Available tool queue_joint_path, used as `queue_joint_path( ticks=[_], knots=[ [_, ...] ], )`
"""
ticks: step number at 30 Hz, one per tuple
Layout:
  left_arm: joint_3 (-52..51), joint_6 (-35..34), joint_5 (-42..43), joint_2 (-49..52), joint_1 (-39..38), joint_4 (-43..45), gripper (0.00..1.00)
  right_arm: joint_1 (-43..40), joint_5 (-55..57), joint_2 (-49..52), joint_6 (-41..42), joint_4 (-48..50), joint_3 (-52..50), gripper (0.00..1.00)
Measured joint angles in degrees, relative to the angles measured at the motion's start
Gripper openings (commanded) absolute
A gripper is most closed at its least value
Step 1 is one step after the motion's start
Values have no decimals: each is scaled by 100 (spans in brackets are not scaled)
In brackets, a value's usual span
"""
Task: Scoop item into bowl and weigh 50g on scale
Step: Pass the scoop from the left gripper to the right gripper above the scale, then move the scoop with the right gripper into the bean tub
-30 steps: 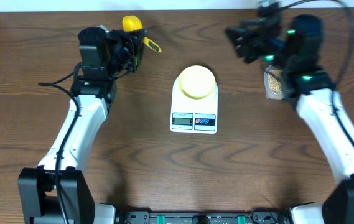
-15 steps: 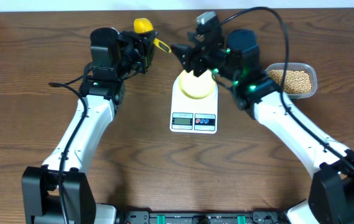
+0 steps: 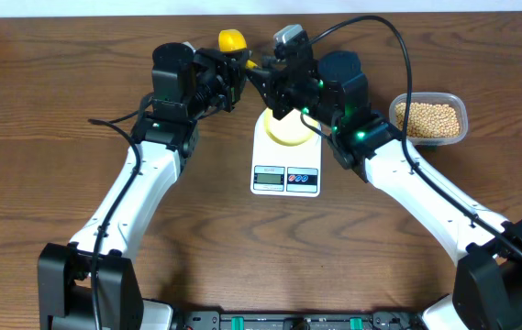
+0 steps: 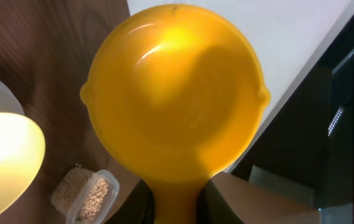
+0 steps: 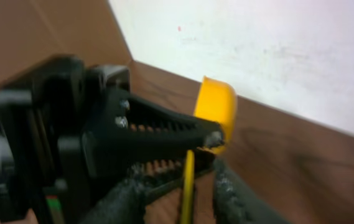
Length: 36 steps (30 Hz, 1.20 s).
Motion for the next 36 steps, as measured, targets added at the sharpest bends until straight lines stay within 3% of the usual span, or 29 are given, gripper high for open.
queue_joint_path(
  ticks=[9,13,29,31,32,34,36],
  knots=[
    [0,-33,389,0,-9,337,7,0,17,0,24,22,0,18],
    [0,-33,420,0,-9,350,8,-2,11,0,22,33,2,1],
    [0,-33,450,0,-4,372,8,-31,201,0,46,9,2,1],
    [0,-31,450,0,-4,367,17,-31,205,0,46,-4,2,1],
    [0,-17,450,0,-4,367,30,-31,208,0,46,-11,2,1],
    [0,50,461,2,-7,369,47,-31,227,0,46,-20,2,1],
    [0,133,520,0,-11,391,58,-50,299,7,44,-55,2,1]
  ],
)
